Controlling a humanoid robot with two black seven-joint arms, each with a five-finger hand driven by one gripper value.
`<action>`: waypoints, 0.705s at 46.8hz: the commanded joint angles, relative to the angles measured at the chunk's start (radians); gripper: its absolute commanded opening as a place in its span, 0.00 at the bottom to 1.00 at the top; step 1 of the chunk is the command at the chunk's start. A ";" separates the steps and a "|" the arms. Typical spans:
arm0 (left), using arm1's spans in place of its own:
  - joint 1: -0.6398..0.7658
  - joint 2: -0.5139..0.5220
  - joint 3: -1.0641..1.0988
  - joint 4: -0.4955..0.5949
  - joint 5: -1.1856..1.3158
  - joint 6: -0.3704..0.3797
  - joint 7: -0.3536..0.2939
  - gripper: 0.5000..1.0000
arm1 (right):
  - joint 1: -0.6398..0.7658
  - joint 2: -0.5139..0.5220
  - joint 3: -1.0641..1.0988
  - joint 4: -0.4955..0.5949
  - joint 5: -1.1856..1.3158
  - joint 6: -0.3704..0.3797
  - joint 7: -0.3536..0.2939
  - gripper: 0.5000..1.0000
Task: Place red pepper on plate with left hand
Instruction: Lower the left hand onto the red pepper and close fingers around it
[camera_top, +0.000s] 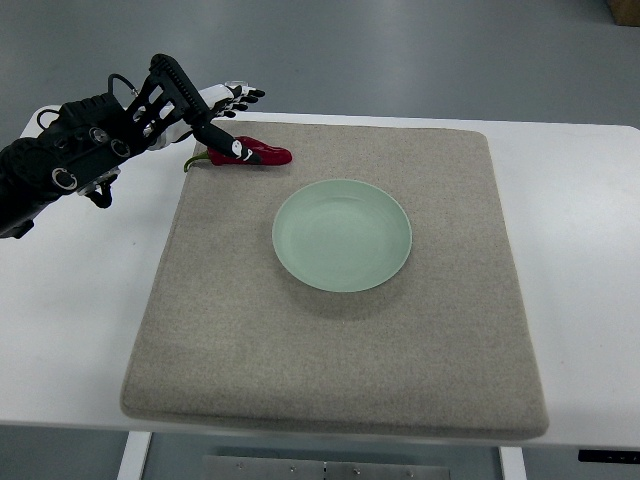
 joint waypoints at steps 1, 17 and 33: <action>-0.005 0.001 0.003 0.003 0.077 0.001 -0.002 0.96 | 0.000 0.000 0.000 0.000 0.000 0.000 0.000 0.86; 0.004 0.001 0.005 0.010 0.256 0.042 -0.005 0.87 | 0.000 0.000 0.000 0.000 0.000 0.000 0.000 0.86; 0.006 -0.007 0.018 0.008 0.312 0.077 -0.006 0.87 | 0.000 0.000 0.000 0.000 0.000 0.000 0.000 0.86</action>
